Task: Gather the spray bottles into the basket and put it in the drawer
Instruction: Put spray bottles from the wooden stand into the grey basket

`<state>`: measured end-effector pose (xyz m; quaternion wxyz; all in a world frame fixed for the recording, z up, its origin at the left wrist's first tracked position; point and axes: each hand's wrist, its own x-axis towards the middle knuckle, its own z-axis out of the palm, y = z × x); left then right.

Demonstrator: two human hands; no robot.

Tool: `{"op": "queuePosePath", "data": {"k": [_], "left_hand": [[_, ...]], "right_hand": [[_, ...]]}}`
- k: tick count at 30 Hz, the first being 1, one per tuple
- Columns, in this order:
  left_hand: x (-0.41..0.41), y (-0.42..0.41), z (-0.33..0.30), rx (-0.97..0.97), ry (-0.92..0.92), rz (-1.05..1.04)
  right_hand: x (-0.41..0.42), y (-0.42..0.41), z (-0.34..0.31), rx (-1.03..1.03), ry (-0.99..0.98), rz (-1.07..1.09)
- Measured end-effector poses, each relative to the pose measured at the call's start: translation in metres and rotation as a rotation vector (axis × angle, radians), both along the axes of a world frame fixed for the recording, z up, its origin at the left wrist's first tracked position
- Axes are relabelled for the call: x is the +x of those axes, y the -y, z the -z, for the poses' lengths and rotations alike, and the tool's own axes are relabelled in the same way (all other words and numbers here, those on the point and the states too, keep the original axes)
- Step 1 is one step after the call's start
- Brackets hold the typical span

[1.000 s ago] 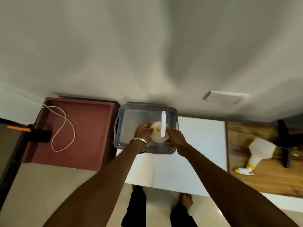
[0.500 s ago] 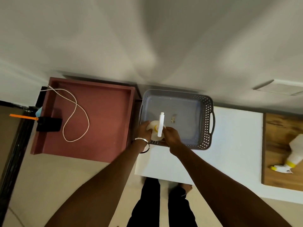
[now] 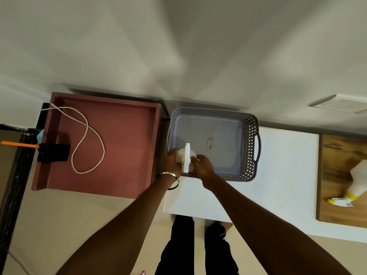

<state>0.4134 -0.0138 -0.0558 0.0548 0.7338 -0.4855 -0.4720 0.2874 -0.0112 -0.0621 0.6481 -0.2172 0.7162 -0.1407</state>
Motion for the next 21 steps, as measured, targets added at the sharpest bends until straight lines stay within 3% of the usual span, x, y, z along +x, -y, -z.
{"op": "queuePosePath", "data": {"k": [6,12,16,21], "left_hand": [[0.0,0.003,-0.005,0.027,0.026,0.047],[0.009,0.008,-0.038,0.018,-0.128,-0.205],[0.022,0.021,-0.076,-0.084,-0.205,-0.288],[0.024,0.022,-0.124,-0.224,-0.141,-0.355]], "right_hand": [[0.001,0.001,-0.006,-0.016,-0.057,-0.087],[-0.011,0.003,-0.039,-0.035,-0.096,-0.141],[-0.025,0.007,-0.077,-0.099,-0.159,-0.191],[-0.057,-0.001,-0.132,-0.24,-0.252,-0.277]]}}
